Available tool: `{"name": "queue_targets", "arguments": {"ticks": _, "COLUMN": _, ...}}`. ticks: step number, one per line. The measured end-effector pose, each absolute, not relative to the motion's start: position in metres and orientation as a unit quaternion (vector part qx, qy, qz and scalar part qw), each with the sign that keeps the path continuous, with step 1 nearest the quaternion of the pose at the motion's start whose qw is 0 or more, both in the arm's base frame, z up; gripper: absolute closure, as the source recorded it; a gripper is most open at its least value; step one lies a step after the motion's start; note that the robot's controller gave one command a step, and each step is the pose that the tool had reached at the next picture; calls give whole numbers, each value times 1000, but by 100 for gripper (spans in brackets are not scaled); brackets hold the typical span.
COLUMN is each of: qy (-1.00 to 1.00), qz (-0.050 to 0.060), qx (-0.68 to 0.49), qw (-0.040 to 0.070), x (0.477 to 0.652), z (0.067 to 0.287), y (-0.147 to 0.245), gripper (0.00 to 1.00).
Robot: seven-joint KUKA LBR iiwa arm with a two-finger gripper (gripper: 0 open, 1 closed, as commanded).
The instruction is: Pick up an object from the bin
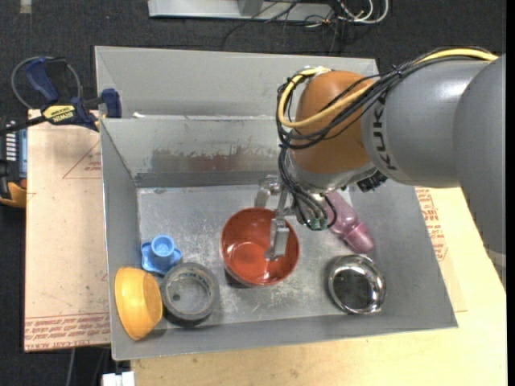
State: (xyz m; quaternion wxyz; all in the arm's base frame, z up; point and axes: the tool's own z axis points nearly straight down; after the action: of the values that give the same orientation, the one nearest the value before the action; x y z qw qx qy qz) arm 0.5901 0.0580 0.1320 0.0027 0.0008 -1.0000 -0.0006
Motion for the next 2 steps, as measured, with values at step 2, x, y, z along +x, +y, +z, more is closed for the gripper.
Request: {"name": "queue_targets", "arguments": {"ticks": 2, "qy": -997, "qz": -2, "qx": 82, "qw": 0, "x": 624, "z": 70, "y": 78, "gripper": 0}}
